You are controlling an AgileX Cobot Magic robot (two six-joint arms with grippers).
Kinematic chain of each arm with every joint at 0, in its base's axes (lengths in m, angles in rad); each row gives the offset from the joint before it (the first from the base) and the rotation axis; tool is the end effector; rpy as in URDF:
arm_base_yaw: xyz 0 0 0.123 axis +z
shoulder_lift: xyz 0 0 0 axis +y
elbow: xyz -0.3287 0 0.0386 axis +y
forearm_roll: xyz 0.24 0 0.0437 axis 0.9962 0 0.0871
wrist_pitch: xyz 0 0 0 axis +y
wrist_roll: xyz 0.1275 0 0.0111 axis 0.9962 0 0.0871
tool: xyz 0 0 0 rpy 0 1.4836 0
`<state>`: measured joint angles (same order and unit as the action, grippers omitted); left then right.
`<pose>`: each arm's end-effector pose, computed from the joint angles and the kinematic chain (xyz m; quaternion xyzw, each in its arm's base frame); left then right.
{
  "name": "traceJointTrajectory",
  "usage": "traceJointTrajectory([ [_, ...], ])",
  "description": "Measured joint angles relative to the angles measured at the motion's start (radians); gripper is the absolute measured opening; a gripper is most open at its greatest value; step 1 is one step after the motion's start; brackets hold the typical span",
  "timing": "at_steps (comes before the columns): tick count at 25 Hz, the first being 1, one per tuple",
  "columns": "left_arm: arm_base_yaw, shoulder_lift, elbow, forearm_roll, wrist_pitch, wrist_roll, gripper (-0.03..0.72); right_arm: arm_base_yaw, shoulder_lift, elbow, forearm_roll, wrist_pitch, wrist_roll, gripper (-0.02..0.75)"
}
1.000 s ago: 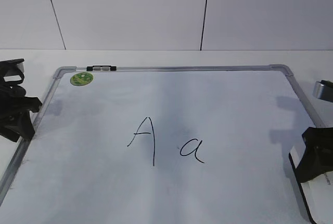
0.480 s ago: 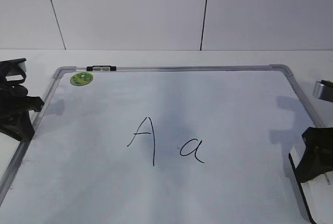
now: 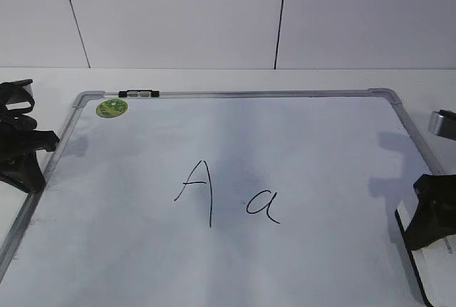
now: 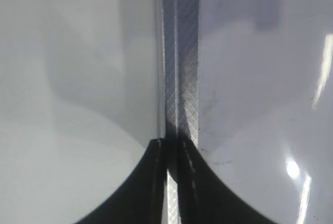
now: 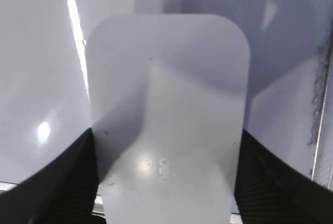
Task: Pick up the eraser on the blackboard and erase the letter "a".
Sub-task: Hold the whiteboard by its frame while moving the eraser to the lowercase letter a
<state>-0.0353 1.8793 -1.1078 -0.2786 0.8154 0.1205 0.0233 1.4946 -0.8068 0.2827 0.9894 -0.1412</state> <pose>0.3493 -0.0380 0.1636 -0.0142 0.9938 -0.1028 0.0396 0.2258 0.0351 0.2106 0.0031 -0.9931 -0.1173 0.0026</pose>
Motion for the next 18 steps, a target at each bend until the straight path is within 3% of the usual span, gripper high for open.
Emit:
traceJointTrajectory([
  [11, 0.0, 0.0, 0.0, 0.0, 0.0, 0.0, 0.028, 0.03, 0.0, -0.022, 0.006, 0.006, -0.01, 0.529],
  [18, 0.0, 0.0, 0.0, -0.002, 0.0, 0.0, 0.027, 0.133, 0.049, -0.211, -0.123, 0.116, 0.083, 0.529],
])
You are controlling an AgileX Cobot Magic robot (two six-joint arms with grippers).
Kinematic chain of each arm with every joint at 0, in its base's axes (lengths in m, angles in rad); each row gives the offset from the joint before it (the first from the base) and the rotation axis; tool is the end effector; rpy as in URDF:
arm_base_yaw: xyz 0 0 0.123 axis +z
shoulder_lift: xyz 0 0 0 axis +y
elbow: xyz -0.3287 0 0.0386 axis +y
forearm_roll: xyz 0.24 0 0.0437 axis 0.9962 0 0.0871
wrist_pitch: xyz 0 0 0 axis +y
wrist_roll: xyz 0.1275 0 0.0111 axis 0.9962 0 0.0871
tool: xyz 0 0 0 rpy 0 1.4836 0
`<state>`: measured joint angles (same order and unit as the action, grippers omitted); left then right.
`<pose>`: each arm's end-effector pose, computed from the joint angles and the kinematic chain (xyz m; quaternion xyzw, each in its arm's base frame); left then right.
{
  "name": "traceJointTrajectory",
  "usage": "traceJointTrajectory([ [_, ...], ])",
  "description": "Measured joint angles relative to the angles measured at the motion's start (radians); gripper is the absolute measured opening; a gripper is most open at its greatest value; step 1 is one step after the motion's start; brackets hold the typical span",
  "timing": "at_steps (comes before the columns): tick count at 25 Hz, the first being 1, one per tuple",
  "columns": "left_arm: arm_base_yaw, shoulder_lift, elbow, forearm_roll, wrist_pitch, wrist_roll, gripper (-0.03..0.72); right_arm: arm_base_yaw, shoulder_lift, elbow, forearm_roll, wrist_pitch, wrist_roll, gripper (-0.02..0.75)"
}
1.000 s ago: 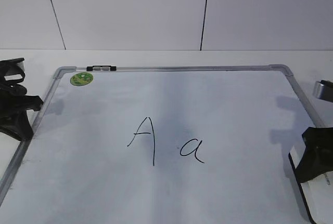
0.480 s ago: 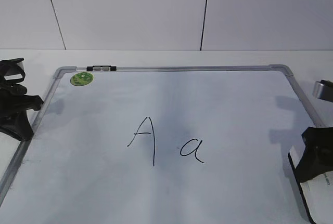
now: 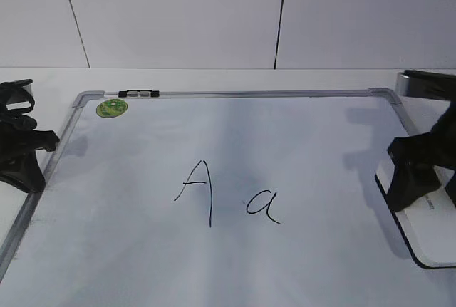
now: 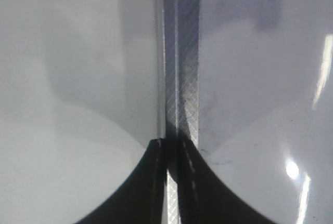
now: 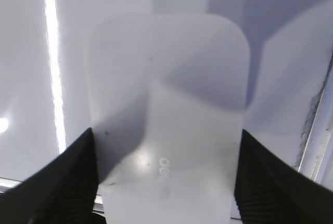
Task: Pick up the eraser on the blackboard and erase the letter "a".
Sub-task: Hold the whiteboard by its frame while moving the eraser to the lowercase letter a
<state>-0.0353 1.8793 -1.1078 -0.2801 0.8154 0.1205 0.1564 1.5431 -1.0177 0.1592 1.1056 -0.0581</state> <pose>0.3493 -0.0381 0.1636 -0.0147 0.9937 -0.1034 0.0396 0.2570 0.0589 0.2434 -0.0722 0.9947 0.0721 0.0099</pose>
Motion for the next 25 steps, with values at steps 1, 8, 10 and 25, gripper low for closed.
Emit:
traceJointTrajectory([
  [1, 0.0, 0.0, 0.0, 0.0, 0.0, 0.0, 0.027, 0.015, 0.015, -0.034, -0.015, 0.022, 0.011, 0.529],
  [8, 0.0, 0.0, 0.0, -0.002, 0.0, 0.0, 0.027, 0.106, 0.146, -0.257, -0.068, 0.101, 0.058, 0.529],
  [10, 0.0, 0.0, 0.0, -0.002, 0.0, 0.0, 0.027, 0.13, 0.19, -0.313, -0.079, 0.101, 0.058, 0.529],
  [25, 0.0, 0.0, 0.0, -0.002, 0.0, 0.0, 0.027, 0.282, 0.39, -0.428, -0.092, 0.108, 0.074, 0.529],
])
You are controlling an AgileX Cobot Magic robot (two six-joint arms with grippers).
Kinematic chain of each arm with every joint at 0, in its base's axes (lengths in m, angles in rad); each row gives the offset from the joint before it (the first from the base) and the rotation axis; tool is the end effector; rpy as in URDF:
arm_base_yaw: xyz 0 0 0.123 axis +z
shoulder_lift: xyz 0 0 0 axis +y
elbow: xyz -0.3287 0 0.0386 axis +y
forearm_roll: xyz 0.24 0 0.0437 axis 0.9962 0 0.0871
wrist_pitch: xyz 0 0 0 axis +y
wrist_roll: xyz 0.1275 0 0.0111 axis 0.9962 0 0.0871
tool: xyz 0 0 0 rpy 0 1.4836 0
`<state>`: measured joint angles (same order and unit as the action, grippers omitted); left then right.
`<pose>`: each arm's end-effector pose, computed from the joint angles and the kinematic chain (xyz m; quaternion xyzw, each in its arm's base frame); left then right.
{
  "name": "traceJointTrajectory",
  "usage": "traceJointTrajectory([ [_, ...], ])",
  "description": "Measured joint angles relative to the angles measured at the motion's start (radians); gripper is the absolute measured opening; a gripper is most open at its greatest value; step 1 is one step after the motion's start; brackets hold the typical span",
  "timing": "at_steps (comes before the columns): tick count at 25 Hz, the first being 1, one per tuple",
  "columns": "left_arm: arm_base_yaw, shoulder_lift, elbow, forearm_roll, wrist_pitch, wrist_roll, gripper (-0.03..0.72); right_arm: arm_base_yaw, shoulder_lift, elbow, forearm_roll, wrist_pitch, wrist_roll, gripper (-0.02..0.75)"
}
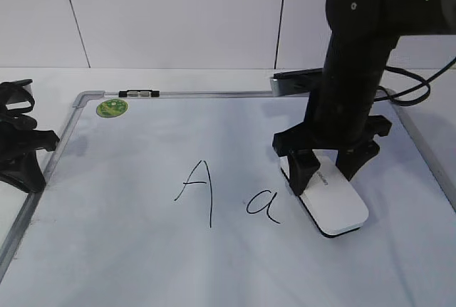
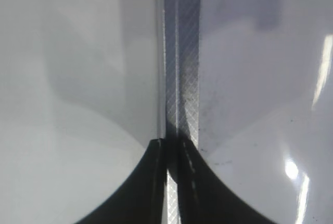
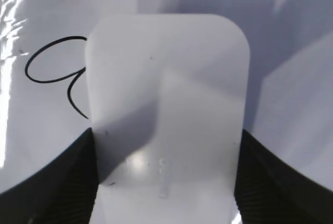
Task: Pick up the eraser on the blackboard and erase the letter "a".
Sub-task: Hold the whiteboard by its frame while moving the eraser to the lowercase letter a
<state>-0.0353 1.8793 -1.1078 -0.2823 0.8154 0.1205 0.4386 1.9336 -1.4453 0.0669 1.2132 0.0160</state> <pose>0.3493 -0.0383 0.1637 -0.0155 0.9936 -0.1042 0.0397 0.3403 0.1685 0.2150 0.1975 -0.9796 -0.0254 0.0282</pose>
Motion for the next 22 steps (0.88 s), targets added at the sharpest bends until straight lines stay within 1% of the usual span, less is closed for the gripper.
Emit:
traceJointTrajectory([
  [5, 0.0, 0.0, 0.0, 0.0, 0.0, 0.0, 0.027, 0.026, 0.018, -0.031, 0.004, 0.001, 0.0, 0.529],
  [14, 0.0, 0.0, 0.0, 0.0, 0.0, 0.0, 0.027, 0.036, 0.057, -0.039, 0.032, 0.001, 0.0, 0.529],
  [22, 0.0, 0.0, 0.0, 0.0, 0.0, 0.0, 0.027, 0.037, 0.073, -0.039, 0.034, 0.001, 0.0, 0.529],
])
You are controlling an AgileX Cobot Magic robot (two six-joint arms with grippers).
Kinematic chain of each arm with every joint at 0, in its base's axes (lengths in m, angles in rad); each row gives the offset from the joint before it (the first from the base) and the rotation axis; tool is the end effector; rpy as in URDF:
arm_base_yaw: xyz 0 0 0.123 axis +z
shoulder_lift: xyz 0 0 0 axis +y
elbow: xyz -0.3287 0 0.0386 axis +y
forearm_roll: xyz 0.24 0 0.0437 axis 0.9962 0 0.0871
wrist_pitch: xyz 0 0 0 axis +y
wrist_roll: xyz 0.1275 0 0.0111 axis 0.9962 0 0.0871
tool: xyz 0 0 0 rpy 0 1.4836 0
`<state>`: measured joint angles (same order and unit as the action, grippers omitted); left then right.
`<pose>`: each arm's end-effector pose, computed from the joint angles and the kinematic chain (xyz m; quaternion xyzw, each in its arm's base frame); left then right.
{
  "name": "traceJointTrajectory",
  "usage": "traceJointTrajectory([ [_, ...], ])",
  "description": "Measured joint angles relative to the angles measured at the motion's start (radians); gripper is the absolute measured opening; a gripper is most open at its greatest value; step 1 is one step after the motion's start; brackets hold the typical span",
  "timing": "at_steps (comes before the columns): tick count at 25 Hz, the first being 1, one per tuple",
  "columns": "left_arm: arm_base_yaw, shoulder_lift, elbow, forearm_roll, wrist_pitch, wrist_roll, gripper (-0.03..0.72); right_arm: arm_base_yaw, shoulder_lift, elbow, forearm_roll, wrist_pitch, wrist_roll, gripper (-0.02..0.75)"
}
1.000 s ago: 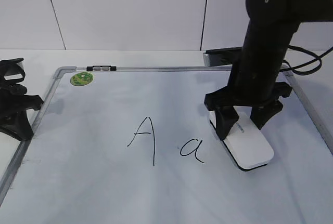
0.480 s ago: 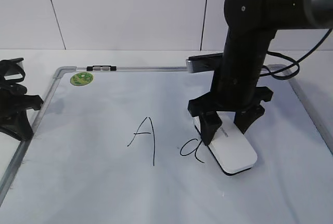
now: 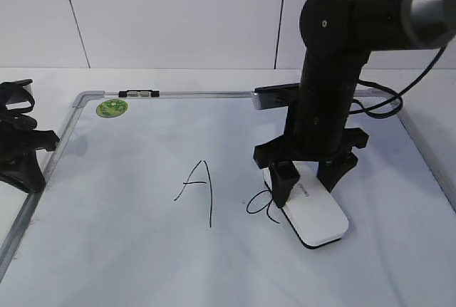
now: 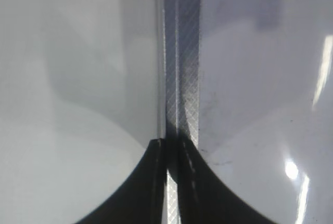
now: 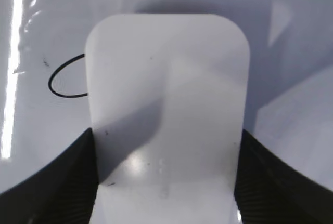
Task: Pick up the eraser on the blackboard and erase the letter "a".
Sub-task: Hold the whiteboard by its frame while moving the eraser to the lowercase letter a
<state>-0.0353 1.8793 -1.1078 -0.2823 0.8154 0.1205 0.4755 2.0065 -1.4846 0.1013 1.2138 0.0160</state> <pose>0.3493 -0.0383 0.1637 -0.0155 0.9936 -0.1042 0.0397 0.3446 0.1911 0.1959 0.2083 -0.9762 -0.0359 0.0490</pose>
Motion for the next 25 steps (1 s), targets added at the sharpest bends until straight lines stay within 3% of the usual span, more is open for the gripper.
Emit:
traceJointTrajectory([
  [15, 0.0, 0.0, 0.0, 0.0, 0.0, 0.0, 0.027, 0.004, 0.02, -0.002, 0.013, 0.0, 0.0, 0.529],
  [25, 0.0, 0.0, 0.0, 0.0, 0.0, 0.0, 0.027, 0.089, 0.024, -0.002, 0.009, -0.01, 0.0, 0.529],
])
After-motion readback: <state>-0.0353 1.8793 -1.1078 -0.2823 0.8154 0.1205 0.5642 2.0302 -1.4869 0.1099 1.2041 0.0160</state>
